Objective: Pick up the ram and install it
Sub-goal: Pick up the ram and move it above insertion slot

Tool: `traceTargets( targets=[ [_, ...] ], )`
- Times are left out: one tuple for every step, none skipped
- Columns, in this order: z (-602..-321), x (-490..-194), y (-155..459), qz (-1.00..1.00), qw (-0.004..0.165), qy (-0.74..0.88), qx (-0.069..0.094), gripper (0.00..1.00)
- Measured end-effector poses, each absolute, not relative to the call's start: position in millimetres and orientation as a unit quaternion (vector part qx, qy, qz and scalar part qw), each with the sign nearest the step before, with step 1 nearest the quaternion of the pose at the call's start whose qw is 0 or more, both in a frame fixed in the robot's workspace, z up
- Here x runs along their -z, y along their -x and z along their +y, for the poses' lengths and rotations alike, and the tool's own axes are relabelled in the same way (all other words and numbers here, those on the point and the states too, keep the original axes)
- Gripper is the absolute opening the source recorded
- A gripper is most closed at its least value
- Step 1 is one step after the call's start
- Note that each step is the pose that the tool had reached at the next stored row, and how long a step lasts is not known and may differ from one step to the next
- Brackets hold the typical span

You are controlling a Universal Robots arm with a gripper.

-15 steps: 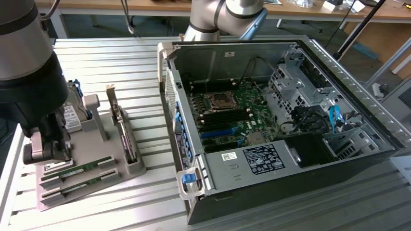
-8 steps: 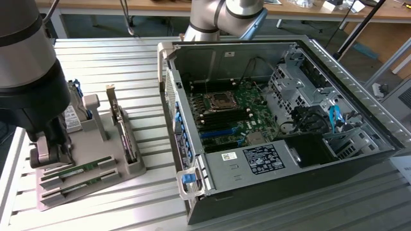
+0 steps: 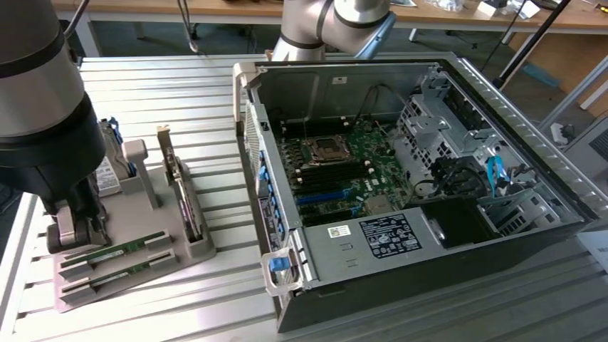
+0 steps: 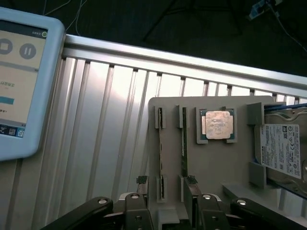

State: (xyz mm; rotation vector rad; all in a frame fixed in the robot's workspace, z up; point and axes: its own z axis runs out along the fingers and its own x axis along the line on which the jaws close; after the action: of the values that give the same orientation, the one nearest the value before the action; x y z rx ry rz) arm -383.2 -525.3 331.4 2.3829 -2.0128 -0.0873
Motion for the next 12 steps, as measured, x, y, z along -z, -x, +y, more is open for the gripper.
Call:
traceTargets(
  targets=[
    [-525.3,-331.4,383.2,-0.645,0.011,-0.764,0.028,0.42],
    [-525.3,-331.4,383.2,-0.645,0.011,-0.764,0.028,0.42],
    [-525.3,-331.4,383.2,-0.645,0.011,-0.764,0.028,0.42],
    [-525.4,-331.4,383.3,-0.645,0.01,-0.764,0.027,0.42],
    [-525.4,-331.1,383.4,-0.645,0.006,-0.764,0.023,0.42],
    [-525.4,-330.8,383.4,-0.645,0.001,-0.764,0.017,0.42],
    [-525.4,-330.8,383.6,-0.645,-0.003,-0.764,0.011,0.42],
    [-525.3,-330.7,383.6,-0.645,-0.006,-0.764,0.008,0.42],
    [-525.3,-330.7,383.5,-0.645,-0.006,-0.764,0.008,0.42],
    [-525.3,-330.7,383.5,-0.645,-0.006,-0.764,0.008,0.42],
    [-525.3,-330.7,383.5,-0.645,-0.006,-0.764,0.008,0.42],
    [-525.3,-330.7,383.5,-0.645,-0.006,-0.764,0.008,0.42]
  ],
)
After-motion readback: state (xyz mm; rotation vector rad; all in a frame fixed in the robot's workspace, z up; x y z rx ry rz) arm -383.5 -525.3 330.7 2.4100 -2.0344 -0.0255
